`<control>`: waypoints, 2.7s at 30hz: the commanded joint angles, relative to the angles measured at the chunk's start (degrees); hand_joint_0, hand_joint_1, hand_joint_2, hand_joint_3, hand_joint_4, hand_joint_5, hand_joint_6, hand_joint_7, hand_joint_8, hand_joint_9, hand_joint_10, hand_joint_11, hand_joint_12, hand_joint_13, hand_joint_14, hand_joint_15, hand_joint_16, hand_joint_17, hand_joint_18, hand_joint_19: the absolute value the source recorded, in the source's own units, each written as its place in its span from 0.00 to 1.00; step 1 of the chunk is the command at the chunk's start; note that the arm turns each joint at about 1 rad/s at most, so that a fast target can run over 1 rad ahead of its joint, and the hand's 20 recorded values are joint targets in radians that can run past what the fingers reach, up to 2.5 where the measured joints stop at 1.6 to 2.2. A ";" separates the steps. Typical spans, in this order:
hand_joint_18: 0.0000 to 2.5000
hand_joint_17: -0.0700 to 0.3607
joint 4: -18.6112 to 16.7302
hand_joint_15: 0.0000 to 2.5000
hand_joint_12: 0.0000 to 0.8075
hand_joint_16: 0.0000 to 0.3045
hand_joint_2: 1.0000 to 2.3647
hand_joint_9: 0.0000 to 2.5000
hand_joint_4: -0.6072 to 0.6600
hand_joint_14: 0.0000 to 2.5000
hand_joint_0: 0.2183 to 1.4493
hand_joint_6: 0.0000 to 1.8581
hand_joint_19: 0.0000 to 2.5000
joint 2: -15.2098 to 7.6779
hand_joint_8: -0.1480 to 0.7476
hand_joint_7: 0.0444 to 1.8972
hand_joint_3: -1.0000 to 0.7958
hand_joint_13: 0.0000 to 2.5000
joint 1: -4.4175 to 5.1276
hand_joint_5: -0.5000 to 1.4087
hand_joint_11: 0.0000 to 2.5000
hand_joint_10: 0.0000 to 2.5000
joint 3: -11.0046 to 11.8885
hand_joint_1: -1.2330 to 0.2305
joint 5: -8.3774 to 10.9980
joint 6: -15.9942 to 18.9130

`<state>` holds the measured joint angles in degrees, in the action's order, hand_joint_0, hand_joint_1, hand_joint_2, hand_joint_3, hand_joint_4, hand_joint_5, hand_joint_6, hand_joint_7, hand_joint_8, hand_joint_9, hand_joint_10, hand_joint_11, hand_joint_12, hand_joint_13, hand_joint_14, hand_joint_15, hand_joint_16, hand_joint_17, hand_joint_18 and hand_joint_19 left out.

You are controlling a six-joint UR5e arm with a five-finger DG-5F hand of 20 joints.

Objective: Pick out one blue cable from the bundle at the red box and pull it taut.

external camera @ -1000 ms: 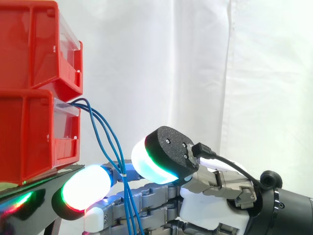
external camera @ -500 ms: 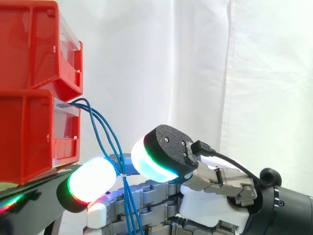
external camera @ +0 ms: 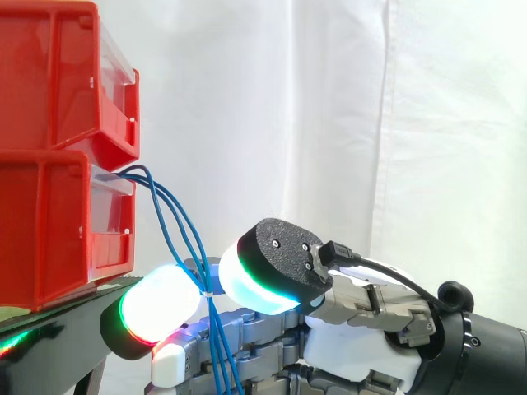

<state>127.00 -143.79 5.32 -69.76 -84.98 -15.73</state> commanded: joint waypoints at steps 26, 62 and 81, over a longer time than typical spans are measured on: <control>0.29 0.37 1.67 0.18 0.35 0.13 0.01 0.34 0.52 0.01 0.28 0.27 0.27 0.09 0.38 0.63 0.41 0.31 -0.40 0.20 0.16 0.01 0.33 0.37 -2.21 0.79; 0.29 0.37 2.90 0.20 0.36 0.13 0.01 0.37 0.49 0.01 0.28 0.52 0.28 0.09 0.41 0.40 0.46 0.33 -0.40 0.17 0.23 0.01 0.50 0.41 -2.38 5.80; 0.31 0.41 9.40 0.21 0.40 0.16 0.00 0.39 0.54 0.01 0.20 0.50 0.27 0.18 0.42 0.36 0.28 0.34 -0.92 0.17 0.24 0.01 3.14 0.51 -2.73 8.44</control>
<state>136.02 -143.61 4.53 -66.82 -87.60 -7.37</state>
